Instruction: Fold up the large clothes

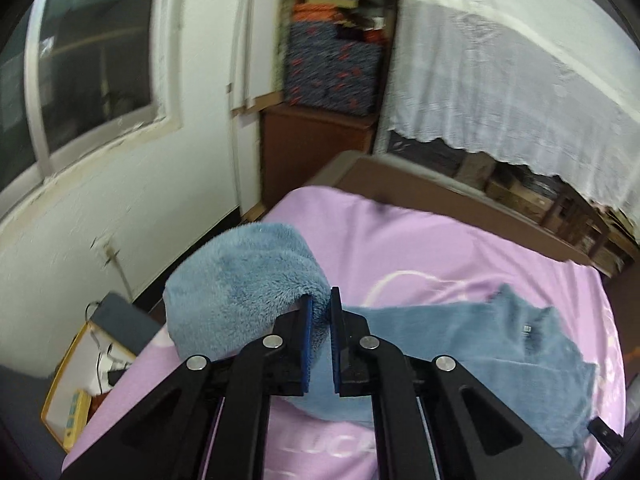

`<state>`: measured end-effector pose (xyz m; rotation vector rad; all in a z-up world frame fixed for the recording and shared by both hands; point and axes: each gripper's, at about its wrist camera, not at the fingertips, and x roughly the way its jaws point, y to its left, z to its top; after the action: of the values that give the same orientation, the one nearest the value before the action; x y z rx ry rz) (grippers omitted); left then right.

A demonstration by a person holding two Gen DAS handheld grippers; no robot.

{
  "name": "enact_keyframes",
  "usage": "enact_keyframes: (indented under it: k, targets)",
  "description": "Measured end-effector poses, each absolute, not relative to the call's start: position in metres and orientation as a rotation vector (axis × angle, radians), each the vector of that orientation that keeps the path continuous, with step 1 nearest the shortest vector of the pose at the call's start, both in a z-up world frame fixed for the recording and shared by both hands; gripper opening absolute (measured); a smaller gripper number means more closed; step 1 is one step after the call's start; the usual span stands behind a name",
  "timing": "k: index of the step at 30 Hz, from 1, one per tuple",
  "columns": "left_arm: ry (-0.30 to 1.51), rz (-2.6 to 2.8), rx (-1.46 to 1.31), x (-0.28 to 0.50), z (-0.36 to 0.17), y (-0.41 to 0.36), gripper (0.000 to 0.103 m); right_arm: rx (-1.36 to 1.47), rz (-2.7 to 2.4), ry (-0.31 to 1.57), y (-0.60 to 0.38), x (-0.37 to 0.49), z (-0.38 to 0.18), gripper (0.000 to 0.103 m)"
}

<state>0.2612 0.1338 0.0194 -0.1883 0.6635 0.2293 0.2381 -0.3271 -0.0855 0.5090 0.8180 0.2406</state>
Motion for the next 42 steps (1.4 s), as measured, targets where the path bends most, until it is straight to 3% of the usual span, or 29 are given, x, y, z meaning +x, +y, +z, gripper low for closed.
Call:
enact_keyframes:
  k: [9, 19, 22, 23, 24, 26, 35, 42]
  targets:
    - [0.641, 0.041, -0.009, 0.254, 0.023, 0.004, 0.007, 0.611, 0.266, 0.827, -0.341, 0.24, -0.09, 0.052]
    - [0.812, -0.123, 0.257, 0.254, -0.081, -0.115, 0.01, 0.702, 0.295, 0.837, -0.352, 0.243, -0.094, 0.052]
    - [0.781, -0.125, 0.259, 0.248, -0.076, -0.107, 0.011, 0.687, 0.282, 0.83, -0.352, 0.242, -0.091, 0.053]
    - [0.765, -0.126, 0.251, 0.246, -0.069, -0.102, 0.016, 0.679, 0.276, 0.827, -0.352, 0.242, -0.09, 0.054]
    - [0.738, -0.115, 0.238, 0.244, -0.06, -0.091, 0.031, 0.67, 0.271, 0.822, -0.352, 0.241, -0.09, 0.055]
    - [0.696, -0.078, 0.227, 0.238, -0.048, -0.078, 0.049, 0.666, 0.27, 0.816, -0.352, 0.241, -0.089, 0.057]
    - [0.64, 0.093, 0.16, 0.241, -0.027, 0.017, 0.057, 0.639, 0.314, 0.731, -0.35, 0.236, -0.08, 0.057]
    - [0.699, 0.149, -0.038, 0.282, -0.031, 0.092, 0.057, 0.445, 0.254, 0.68, -0.33, 0.233, -0.075, 0.058]
